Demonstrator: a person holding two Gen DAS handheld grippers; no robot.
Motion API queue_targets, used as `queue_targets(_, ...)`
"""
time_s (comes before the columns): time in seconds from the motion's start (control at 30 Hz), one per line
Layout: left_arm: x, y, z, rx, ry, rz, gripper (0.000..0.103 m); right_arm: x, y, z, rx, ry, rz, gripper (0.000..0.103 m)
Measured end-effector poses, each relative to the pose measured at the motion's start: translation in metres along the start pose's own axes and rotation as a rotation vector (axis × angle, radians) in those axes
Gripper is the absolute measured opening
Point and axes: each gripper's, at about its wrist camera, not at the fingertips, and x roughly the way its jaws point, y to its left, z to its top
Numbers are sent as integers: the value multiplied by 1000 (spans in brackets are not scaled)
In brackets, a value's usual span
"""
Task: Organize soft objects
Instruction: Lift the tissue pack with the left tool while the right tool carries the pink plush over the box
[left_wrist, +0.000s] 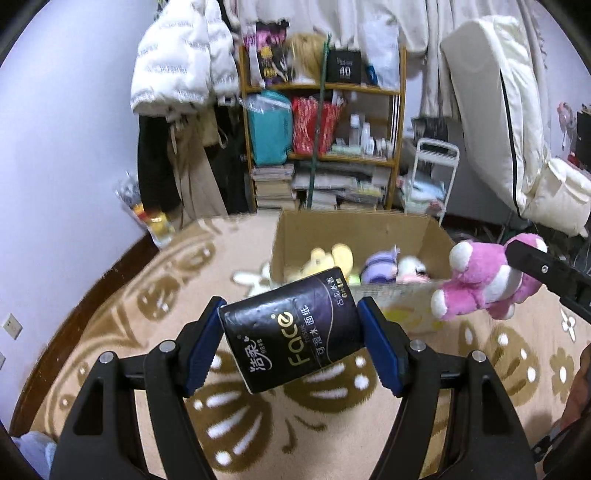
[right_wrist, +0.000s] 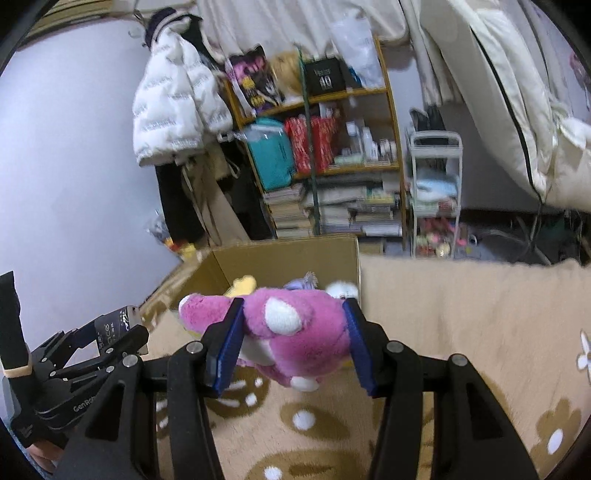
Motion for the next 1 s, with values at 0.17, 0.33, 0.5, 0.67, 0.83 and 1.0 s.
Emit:
queue_targets(0.17, -9, -1, 13, 11, -51, 9, 71, -10, 6, 14, -29, -61, 6, 56)
queue_targets(0.33, -9, -1, 28, 35, -99, 2, 71, -10, 5, 24, -17, -104, 18, 56)
queue_targets(0.5, -4, -4, 48, 36, -131, -31, 71, -4, 5, 36, -13, -136, 36, 56)
queue_targets(0.67, 8, -16, 61, 91, -147, -5, 71, 11, 1, 46, 17, -153, 66, 56)
queue_targets(0.83, 27, -22, 69, 104, -147, -8, 72, 24, -2, 51, 23, -169, 74, 56)
queue_targets(1.0, 51, -26, 67, 99, -123, -7, 72, 35, -1, 50, 0, -154, 51, 56)
